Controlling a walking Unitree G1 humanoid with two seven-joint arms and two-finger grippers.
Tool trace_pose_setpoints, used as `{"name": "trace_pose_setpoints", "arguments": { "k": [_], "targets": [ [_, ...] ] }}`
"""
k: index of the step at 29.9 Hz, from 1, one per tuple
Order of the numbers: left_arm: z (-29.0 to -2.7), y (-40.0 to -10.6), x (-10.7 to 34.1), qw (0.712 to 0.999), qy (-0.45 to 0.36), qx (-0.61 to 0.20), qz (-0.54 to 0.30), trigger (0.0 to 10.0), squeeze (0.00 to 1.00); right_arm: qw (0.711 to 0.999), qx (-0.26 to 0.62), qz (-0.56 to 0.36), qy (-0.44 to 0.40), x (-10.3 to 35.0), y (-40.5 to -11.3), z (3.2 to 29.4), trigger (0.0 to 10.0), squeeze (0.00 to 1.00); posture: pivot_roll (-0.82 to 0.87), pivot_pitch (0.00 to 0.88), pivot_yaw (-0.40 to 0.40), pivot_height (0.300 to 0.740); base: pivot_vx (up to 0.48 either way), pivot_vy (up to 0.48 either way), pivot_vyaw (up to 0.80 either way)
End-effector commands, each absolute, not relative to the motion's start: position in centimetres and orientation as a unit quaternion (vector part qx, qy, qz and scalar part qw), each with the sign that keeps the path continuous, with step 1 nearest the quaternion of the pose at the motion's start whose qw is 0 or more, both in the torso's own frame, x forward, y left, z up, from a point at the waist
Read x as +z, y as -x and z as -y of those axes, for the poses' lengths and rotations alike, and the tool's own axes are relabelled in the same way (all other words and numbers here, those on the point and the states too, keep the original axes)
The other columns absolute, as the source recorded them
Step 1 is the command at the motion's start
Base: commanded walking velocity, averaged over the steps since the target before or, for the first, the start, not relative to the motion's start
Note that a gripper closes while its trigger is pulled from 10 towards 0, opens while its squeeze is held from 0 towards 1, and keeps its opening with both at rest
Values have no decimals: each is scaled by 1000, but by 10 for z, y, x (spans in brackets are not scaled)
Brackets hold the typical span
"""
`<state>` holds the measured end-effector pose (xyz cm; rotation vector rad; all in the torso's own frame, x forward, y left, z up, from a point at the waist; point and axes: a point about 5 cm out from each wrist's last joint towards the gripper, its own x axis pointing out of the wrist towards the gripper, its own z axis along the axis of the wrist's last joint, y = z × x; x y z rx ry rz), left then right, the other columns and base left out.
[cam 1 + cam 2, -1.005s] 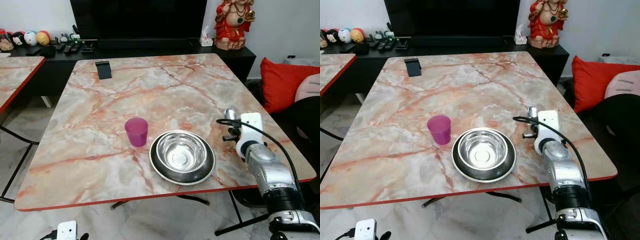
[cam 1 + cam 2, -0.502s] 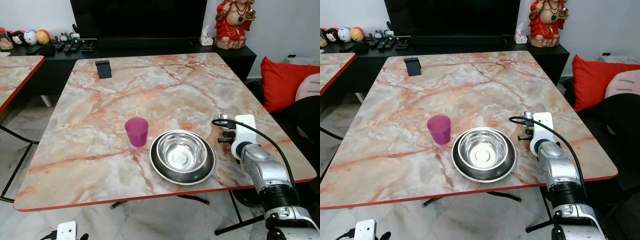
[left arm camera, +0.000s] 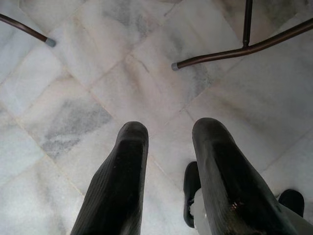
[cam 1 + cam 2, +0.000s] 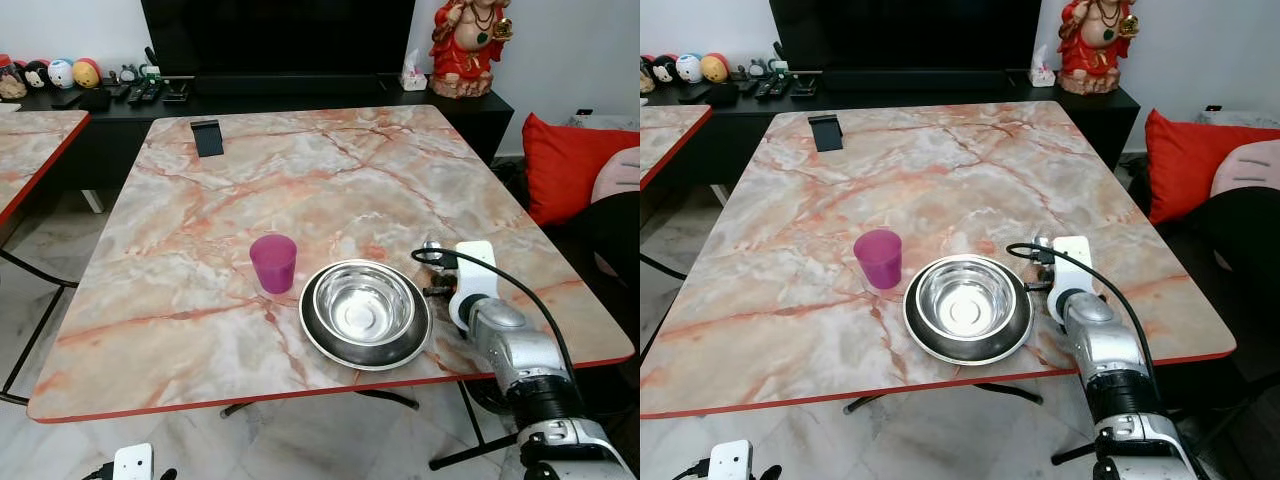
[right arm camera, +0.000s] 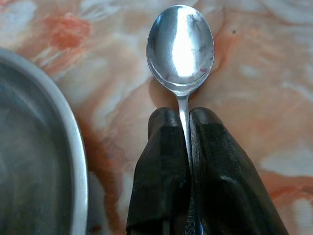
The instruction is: Setting the table
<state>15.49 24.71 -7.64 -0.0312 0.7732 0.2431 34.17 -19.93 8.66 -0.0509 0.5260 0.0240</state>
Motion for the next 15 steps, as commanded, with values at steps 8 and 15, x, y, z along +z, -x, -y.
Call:
{"name": "trace_pose_setpoints", "arguments": {
  "k": [8, 15],
  "targets": [
    [-247, -150, -79, 914, 17, 119, -388, 10000, 0, 961, 0, -275, 21, 79, -336, 202, 10000, 0, -34, 0, -9, 740, 0, 0, 0],
    [-247, -150, -79, 914, 18, 119, -388, 10000, 0, 961, -3, -275, 21, 79, -335, 203, 10000, 0, -33, 0, -9, 740, 0, 0, 0]
  ]
}}
